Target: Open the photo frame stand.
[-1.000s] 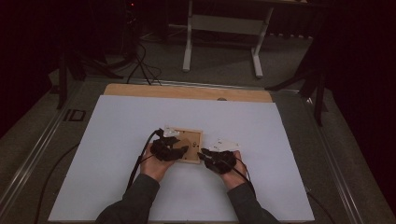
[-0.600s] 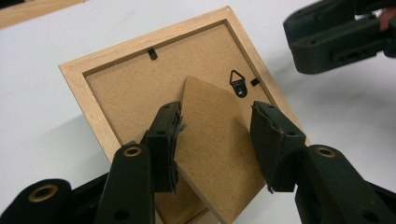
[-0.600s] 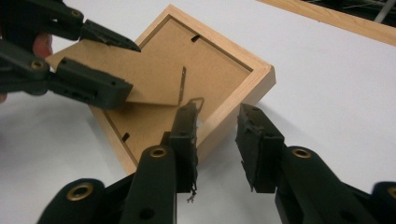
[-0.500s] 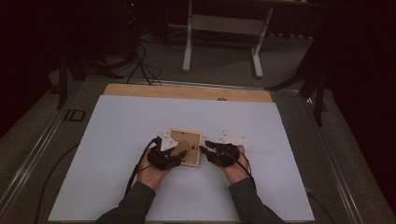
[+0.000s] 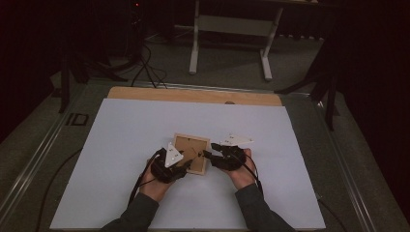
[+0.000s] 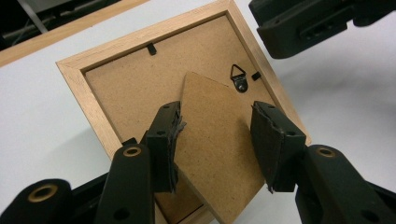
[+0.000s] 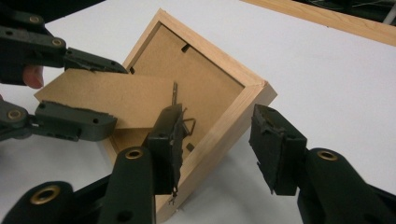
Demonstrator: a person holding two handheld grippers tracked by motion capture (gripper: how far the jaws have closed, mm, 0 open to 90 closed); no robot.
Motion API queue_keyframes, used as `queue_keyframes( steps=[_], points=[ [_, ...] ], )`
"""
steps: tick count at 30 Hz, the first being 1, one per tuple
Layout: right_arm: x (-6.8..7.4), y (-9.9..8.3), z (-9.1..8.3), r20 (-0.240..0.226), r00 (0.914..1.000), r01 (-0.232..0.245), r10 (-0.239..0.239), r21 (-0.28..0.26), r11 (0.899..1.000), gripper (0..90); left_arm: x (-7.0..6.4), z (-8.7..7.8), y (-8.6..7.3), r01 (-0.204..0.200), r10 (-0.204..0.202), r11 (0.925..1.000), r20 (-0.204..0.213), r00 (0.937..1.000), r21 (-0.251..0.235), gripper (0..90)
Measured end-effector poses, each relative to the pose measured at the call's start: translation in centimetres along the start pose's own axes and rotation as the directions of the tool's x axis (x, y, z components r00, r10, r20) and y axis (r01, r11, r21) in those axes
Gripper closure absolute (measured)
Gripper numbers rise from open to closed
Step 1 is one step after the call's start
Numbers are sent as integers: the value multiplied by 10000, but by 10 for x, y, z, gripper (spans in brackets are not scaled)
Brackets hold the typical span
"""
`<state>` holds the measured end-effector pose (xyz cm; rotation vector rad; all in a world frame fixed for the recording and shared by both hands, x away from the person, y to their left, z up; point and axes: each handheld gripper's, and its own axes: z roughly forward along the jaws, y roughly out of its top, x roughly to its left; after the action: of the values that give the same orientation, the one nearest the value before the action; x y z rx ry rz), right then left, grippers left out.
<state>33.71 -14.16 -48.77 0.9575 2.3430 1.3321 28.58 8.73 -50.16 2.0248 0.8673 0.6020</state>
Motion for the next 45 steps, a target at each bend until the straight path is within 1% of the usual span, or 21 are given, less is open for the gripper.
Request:
queue_keyframes(
  steps=[5,6,9,12,16,18,22,24,26,29,30,34,37,38,39,40,42,43,44,45],
  points=[
    [0,2,-2,-74,10000,-35,35,-47,10000,513,-3,-2,-2,-124,123,9999,-83,9999,-92,546],
    [0,3,-2,-90,9999,-68,67,-60,10000,505,-4,-4,-3,-250,249,9997,-146,9996,-77,546],
    [-1,4,-3,-174,9998,-105,104,-72,9999,493,-6,-6,-5,-451,449,9989,-197,9988,-100,546],
    [-1,5,-4,-332,9993,-178,174,-117,9998,482,-6,-7,-8,-493,489,9986,-186,9986,-188,545],
    [1,7,-3,-458,9989,-88,87,-35,10000,460,-6,-8,-10,-503,499,9984,-162,9986,-245,544],
    [2,8,-2,-490,9987,-104,106,32,9999,451,-7,-9,-10,-611,605,9978,-235,9979,-244,544],
    [1,7,0,-538,9980,-313,318,111,9994,429,-11,-11,-13,-978,968,9949,-377,9946,-258,544],
    [1,7,2,-496,9982,-336,345,187,9993,417,-11,-12,-14,-1023,1012,9943,-388,9941,-291,544],
    [-1,7,4,-518,9976,-459,470,215,9987,406,-12,-12,-15,-1072,1058,9937,-405,9936,-334,544],
    [-5,6,8,-793,9944,-675,695,278,9973,396,-13,-13,-15,-1121,1106,9930,-404,9930,-372,544],
    [-6,6,9,-906,9928,-752,778,309,9967,390,-13,-13,-15,-1300,1283,9907,-429,9908,-394,544],
    [-8,5,15,-1217,9877,-944,985,392,9948,377,-15,-14,-16,-1509,1488,9875,-485,9877,-450,544],
    [-8,4,17,-1409,9849,-963,1008,384,9946,390,-13,-14,-16,-1400,1384,9894,-407,9895,-397,543],
    [-8,4,17,-1411,9849,-960,1006,396,9946,397,-12,-14,-16,-1310,1297,9906,-345,9910,-383,543],
    [-8,4,17,-1411,9849,-960,1006,396,9946,397,-12,-14,-16,-1310,1297,9906,-345,9910,-383,543],
    [-7,4,17,-1399,9852,-942,991,413,9947,407,-10,-14,-17,-1197,1191,9922,-203,9927,-337,542],
    [-6,4,17,-1381,9857,-919,965,395,9950,407,-9,-14,-17,-1169,1165,9927,-162,9931,-313,540],
    [-6,4,17,-1375,9860,-900,945,386,9952,408,-7,-14,-16,-995,996,9947,25,9950,-256,539],
    [-6,4,17,-1376,9861,-885,928,371,9954,409,-5,-14,-16,-924,928,9955,148,9956,-222,538],
    [-6,4,16,-1372,9863,-868,910,363,9956,411,-5,-14,-16,-924,928,9955,148,9956,-222,536]
  ],
)
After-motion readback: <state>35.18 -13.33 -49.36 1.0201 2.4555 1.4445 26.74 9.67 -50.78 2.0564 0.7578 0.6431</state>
